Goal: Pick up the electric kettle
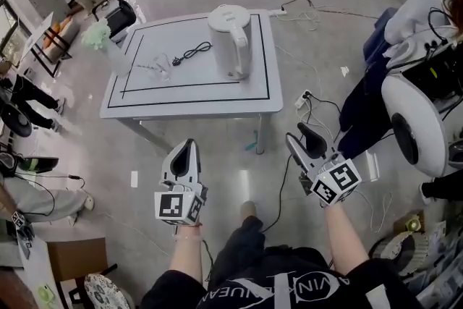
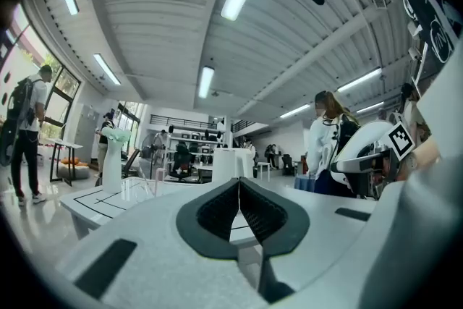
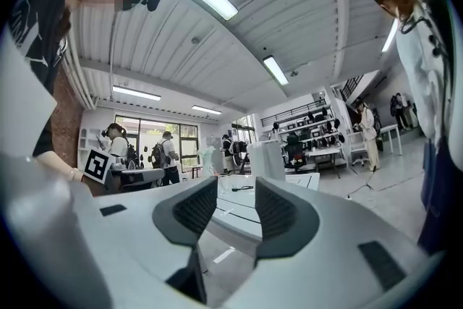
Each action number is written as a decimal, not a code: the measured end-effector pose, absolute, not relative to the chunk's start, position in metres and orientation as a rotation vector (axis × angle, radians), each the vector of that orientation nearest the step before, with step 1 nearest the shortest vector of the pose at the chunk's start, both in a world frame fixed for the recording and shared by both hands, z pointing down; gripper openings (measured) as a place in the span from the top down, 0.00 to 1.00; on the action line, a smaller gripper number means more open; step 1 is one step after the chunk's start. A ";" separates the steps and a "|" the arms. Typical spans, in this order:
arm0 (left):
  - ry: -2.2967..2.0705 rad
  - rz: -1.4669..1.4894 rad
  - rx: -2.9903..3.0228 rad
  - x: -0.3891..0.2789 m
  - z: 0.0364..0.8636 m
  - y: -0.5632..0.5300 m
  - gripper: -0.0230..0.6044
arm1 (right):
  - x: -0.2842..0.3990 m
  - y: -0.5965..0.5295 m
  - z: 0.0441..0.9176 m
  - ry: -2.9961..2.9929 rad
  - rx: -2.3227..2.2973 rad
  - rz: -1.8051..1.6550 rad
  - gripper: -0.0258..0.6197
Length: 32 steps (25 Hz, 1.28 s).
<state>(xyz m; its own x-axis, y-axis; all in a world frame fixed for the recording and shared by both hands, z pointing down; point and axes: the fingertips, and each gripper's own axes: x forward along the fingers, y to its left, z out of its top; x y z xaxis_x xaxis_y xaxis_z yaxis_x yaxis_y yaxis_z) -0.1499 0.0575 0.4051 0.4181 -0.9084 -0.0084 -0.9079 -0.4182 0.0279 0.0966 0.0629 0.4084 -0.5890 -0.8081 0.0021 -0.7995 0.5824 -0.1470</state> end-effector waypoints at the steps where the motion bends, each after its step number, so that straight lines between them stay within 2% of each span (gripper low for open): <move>1: -1.675 -0.037 2.632 -0.150 0.406 0.047 0.95 | 0.095 0.054 0.410 2.733 -1.400 -0.212 0.74; 20: -1.545 -0.039 2.670 -0.132 0.423 -0.066 0.95 | 0.083 -0.045 0.418 2.744 -1.416 -0.230 0.73; 32: -1.638 -0.027 2.600 -0.122 0.428 -0.126 0.95 | 0.047 -0.127 0.406 2.929 -1.063 -0.198 0.73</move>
